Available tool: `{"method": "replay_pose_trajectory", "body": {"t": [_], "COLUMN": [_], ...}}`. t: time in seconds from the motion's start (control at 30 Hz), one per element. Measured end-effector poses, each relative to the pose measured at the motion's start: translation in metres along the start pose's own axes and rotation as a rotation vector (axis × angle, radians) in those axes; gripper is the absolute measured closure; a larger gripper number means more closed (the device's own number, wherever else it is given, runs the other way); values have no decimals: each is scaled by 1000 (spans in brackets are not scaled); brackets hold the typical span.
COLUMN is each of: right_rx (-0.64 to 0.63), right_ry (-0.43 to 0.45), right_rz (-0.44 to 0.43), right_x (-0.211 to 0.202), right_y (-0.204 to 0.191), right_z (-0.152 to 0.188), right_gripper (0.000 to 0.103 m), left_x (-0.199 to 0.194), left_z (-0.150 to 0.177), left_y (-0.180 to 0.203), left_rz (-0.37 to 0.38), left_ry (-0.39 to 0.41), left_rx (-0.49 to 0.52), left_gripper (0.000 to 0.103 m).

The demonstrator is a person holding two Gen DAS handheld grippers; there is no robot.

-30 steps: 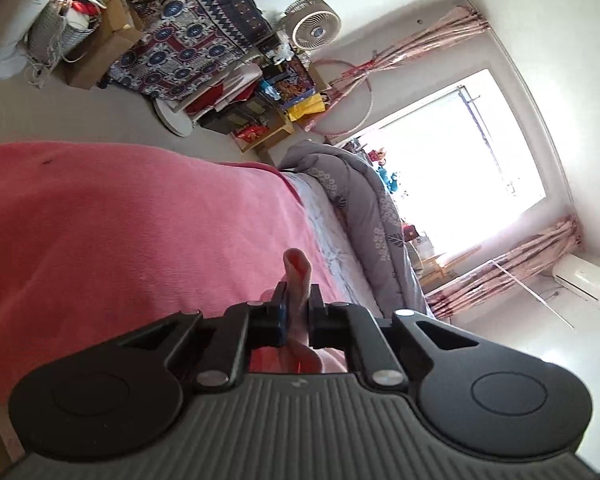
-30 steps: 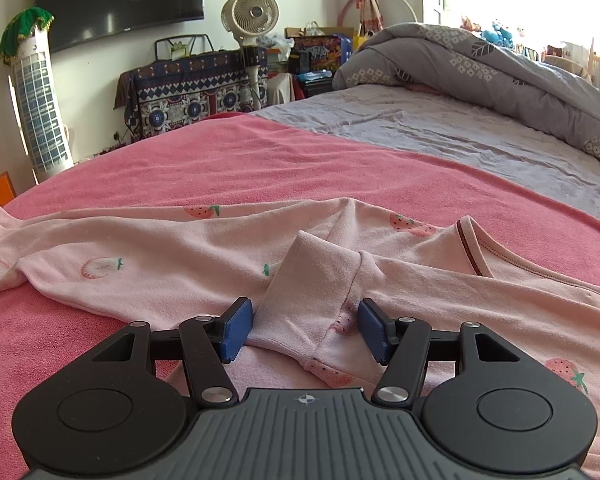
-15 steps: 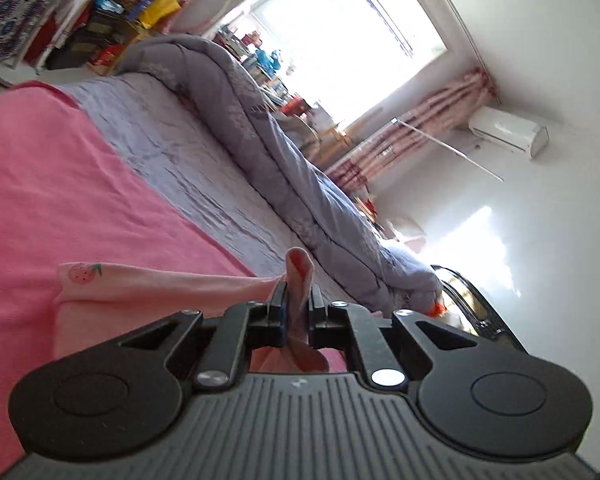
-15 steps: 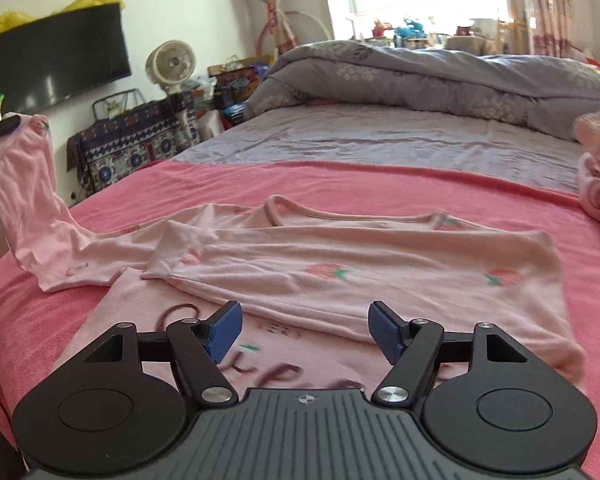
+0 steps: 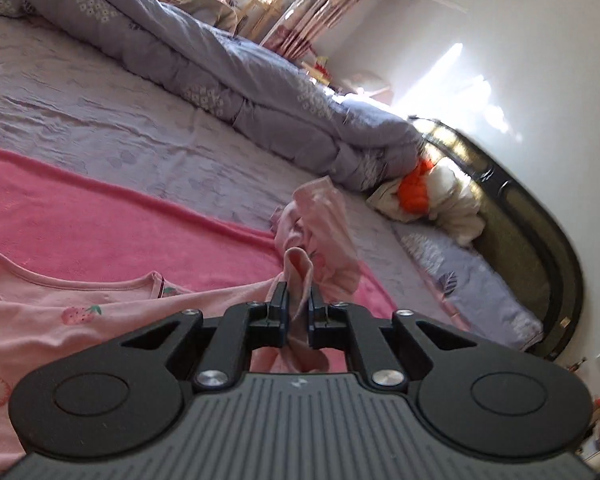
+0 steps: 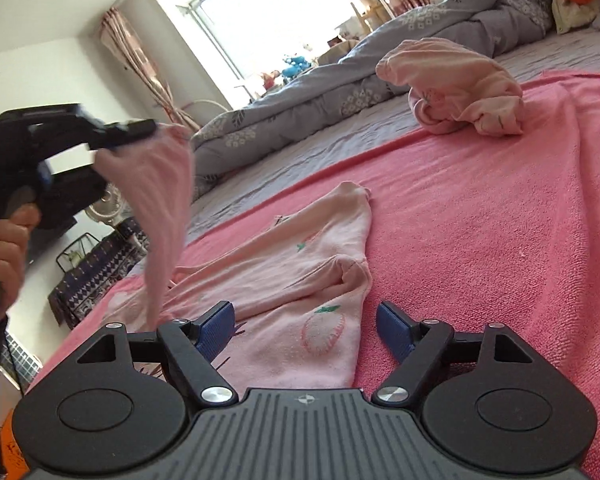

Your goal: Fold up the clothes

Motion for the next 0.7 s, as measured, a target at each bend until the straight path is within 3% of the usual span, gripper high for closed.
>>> {"method": "replay_pose_trajectory", "body": {"t": [0.2, 0.3, 0.53, 0.7], "right_rx": [7, 17, 16, 12], "right_ry": [9, 12, 11, 11], "right_rz": [-42, -58, -64, -61], "right_x": [-4, -4, -4, -4], "right_y": [3, 5, 6, 5], "right_z": [0, 0, 0, 0], "right_gripper": [20, 20, 19, 19], "left_x": [87, 115, 91, 41], "left_z": [23, 36, 33, 26], "left_y": [2, 0, 32, 27], "left_rz": [-160, -220, -260, -327], "left_ry": [-195, -289, -290, -222], "left_rx": [50, 69, 255, 302], "left_gripper": [94, 81, 53, 52]}}
Point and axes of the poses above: each gripper's, at about its wrist camera, not at the fingertips, and x roughly the way its jaws point, y to its right, z to its underside, the point moved 1 cm from there along x, roughly the way its jaws point, and after that the axes turned 1 degree about x, right-handed, at the moved point
